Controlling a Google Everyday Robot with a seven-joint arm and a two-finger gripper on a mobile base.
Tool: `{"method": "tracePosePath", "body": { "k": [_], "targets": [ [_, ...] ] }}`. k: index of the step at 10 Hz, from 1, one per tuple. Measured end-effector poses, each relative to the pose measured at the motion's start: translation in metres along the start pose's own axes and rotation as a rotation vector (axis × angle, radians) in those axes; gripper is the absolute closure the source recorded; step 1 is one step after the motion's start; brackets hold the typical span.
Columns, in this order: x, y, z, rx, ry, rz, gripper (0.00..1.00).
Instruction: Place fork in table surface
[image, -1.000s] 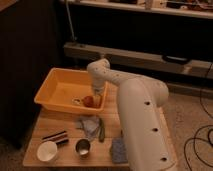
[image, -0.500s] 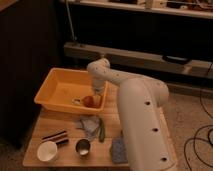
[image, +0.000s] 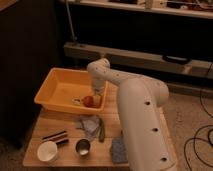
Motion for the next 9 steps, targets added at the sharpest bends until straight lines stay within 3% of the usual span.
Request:
{"method": "tracePosePath", "body": {
  "k": [4,5,9],
  "targets": [
    [0.0,0.001,-0.002,-0.004,0.002,-0.002,0.95],
    [0.0,0.002,-0.002,-0.005,0.002,-0.002,0.99],
    [0.001,-0.003,0.013,0.008,0.034,0.016,1.0]
  ]
}}
